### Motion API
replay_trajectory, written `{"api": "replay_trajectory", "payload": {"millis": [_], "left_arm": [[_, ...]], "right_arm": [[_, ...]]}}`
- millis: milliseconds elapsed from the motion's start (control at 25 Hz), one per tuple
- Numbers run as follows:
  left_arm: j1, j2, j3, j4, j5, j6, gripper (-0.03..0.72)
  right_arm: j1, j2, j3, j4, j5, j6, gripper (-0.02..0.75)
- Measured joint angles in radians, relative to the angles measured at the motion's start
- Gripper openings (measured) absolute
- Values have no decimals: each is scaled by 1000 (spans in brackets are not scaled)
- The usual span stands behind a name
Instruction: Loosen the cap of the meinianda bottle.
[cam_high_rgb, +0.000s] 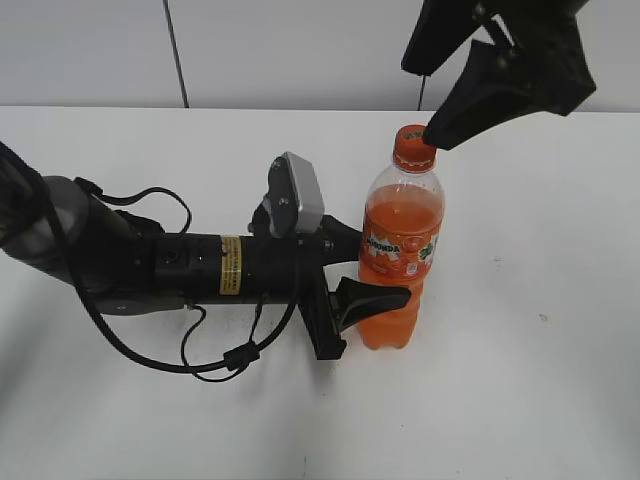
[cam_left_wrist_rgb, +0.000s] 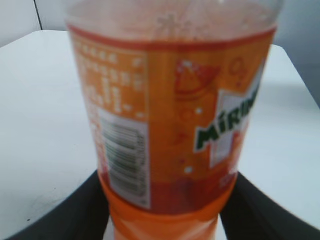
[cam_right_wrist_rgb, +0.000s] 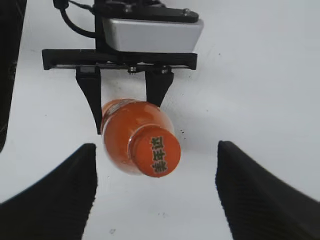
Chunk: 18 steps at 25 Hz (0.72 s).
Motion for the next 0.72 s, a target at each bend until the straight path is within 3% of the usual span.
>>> {"api": "replay_trajectory", "payload": {"millis": [120, 280, 360, 720], "left_arm": [[1, 0, 0, 2, -2, -1, 403], [1, 0, 0, 2, -2, -2, 403], [1, 0, 0, 1, -2, -2, 403], [1, 0, 0, -2, -2, -3, 403]], "right_arm": [[0, -12, -1, 1, 0, 272, 534], [0, -12, -1, -44, -2, 913, 529], [0, -12, -1, -80, -3, 1106, 512], [0, 41, -1, -63, -3, 1220, 459]]}}
